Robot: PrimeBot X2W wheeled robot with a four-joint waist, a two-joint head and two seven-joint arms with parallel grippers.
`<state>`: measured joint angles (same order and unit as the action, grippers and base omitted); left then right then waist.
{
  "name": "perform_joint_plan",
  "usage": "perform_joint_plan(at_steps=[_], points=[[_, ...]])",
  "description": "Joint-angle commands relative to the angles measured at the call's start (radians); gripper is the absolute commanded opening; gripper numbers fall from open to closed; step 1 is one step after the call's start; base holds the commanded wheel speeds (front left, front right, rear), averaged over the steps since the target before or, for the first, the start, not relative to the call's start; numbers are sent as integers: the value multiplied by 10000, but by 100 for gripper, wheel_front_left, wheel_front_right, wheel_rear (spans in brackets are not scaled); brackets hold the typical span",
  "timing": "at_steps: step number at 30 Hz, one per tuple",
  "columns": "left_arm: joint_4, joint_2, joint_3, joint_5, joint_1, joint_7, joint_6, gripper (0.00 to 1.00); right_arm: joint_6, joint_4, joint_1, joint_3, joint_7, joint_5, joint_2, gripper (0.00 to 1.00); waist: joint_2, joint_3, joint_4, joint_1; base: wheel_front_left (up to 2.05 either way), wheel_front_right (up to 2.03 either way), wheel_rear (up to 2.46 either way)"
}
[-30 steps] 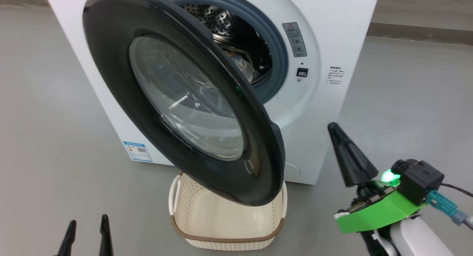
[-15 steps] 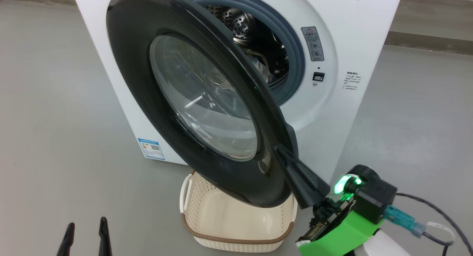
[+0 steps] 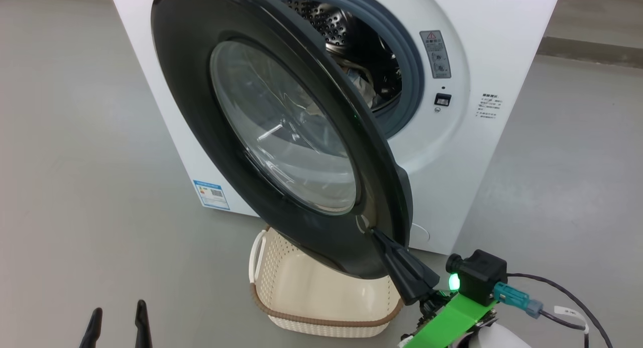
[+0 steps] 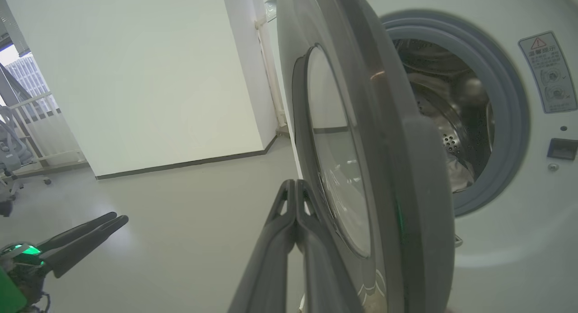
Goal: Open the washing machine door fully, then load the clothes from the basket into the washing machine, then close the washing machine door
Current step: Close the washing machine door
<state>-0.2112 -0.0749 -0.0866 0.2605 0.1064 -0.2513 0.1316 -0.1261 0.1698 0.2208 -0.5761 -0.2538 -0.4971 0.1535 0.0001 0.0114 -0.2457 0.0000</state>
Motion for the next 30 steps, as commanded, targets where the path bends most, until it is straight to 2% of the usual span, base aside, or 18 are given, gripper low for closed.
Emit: perform_joint_plan(at_steps=[1, 8, 13, 30], points=[[299, -42, -323, -47, -255, -105, -9, 100, -46, -83, 458, -101, -80, -74, -133, 0, -1, -58, 6, 0, 0, 0, 0], [305, -16, -199, 2, -412, -105, -9, 100, -46, 708, 924, 251, -80, -119, -374, 0, -1, -380, -38, 0, 0, 0, 0], [378, 21, -167, 68, -631, -105, -9, 100, -46, 806, 1281, 584, -80, -47, -445, 0, -1, -791, -81, 0, 0, 0, 0], [743, 194, 317, 342, -1886, -105, -9, 100, -46, 1160, 3011, 2050, -80, 250, -24, 0, -1, -2491, -362, 0, 0, 0, 0]])
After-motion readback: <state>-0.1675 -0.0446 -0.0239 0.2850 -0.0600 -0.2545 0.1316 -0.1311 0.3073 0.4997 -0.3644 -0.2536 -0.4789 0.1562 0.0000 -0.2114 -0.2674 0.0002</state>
